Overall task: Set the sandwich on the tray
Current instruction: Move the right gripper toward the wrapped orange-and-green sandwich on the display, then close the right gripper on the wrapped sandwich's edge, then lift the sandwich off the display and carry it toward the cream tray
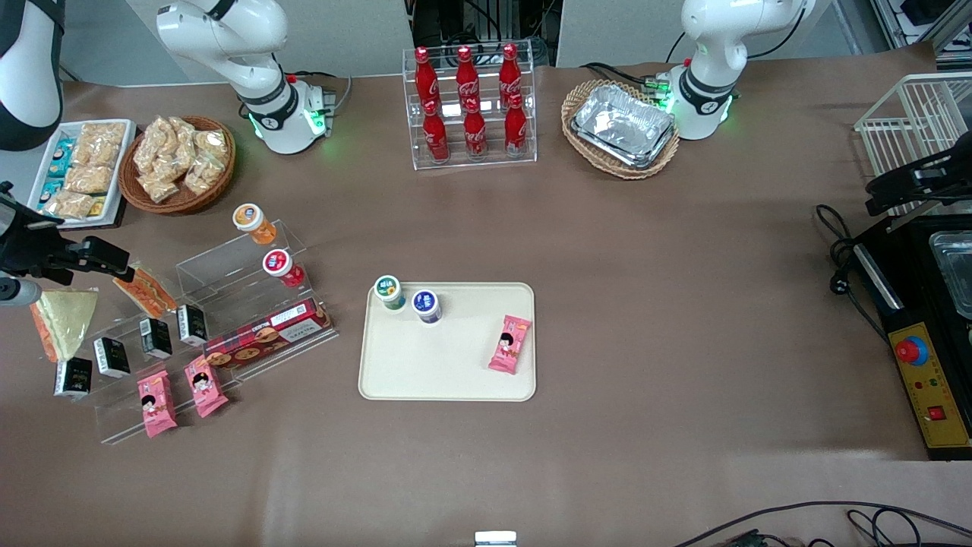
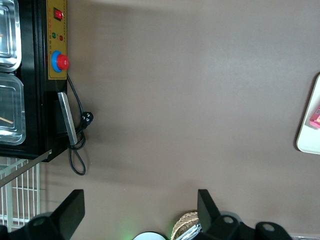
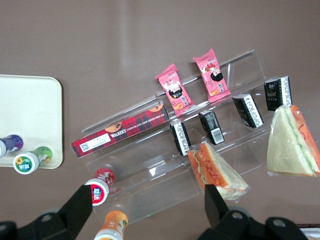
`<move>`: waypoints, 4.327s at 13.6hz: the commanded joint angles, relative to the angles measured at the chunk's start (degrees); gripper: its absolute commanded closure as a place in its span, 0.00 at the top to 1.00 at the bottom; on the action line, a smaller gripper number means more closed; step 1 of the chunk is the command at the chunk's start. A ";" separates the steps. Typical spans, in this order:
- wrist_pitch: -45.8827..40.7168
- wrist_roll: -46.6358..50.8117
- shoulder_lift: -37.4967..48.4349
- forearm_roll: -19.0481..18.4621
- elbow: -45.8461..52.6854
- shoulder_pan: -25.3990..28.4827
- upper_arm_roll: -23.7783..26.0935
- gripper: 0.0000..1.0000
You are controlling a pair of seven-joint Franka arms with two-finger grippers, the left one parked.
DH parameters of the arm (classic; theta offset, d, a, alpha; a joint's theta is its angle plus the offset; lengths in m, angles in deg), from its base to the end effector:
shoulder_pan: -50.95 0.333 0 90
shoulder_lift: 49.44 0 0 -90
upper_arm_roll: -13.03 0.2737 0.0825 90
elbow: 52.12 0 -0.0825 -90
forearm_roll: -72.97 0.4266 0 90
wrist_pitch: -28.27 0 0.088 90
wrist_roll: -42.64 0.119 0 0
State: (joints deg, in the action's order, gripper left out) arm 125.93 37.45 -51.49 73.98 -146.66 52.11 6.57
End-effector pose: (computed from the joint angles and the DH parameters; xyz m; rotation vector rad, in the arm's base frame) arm 0.6133 -0.0542 0.5194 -3.1297 0.0063 -0.0314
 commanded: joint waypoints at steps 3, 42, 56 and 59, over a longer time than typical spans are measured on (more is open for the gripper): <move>1.40 -1.14 0.82 -0.83 0.15 0.07 0.13 1.00; 30.40 -35.95 -7.00 8.22 -21.03 -8.81 -18.33 1.00; 31.91 -35.51 -6.66 11.03 -19.54 -8.55 -18.33 0.16; 21.31 -35.07 -4.89 10.33 -12.10 -8.02 -18.15 0.15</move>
State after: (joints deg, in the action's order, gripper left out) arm 156.90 2.65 -58.89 83.39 -165.31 43.81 -11.72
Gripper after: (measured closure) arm 0.784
